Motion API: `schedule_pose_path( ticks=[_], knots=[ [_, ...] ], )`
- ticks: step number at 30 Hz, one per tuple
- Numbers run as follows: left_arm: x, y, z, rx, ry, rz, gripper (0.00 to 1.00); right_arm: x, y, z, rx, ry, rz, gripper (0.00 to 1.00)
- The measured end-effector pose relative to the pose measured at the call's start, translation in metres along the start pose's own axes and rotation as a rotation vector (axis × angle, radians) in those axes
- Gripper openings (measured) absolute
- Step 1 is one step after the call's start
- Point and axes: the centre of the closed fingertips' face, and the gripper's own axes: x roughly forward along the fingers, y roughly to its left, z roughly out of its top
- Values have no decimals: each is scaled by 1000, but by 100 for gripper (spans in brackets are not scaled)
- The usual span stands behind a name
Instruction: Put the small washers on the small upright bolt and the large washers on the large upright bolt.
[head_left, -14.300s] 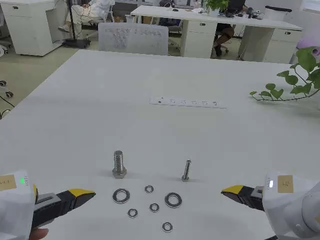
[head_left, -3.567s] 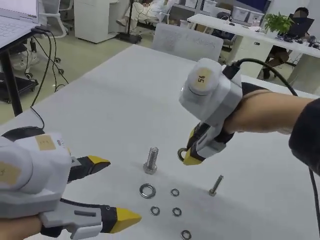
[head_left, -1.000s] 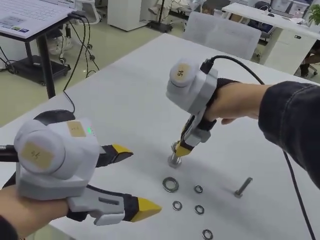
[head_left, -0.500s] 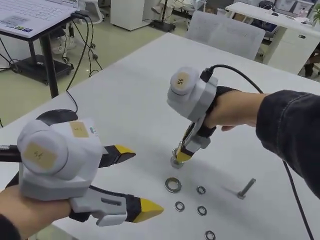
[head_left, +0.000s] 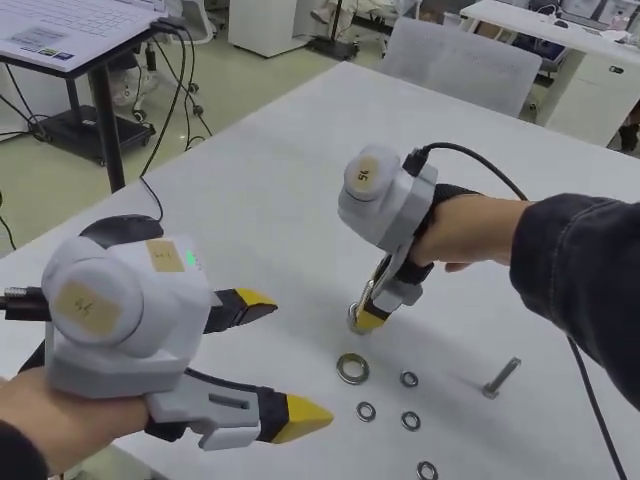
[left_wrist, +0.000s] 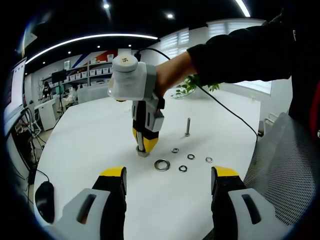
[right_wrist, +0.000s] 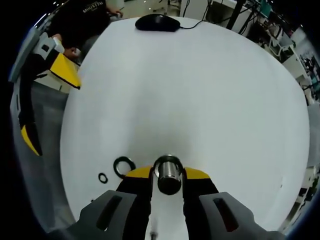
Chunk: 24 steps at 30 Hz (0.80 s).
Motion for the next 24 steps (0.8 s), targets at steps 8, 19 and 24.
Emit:
schedule_pose_path(
  ticks=[8, 19, 24],
  knots=[
    [-1, 1, -1, -1, 1, 1, 68, 1, 0, 1, -2, -3, 2, 23],
    [-3, 2, -1, 0, -2, 3, 68, 3, -1, 4, -27, 4, 0, 24],
    [-3, 2, -2, 0, -2, 3, 68, 3, -2, 4, -26, 1, -2, 27]
  ],
)
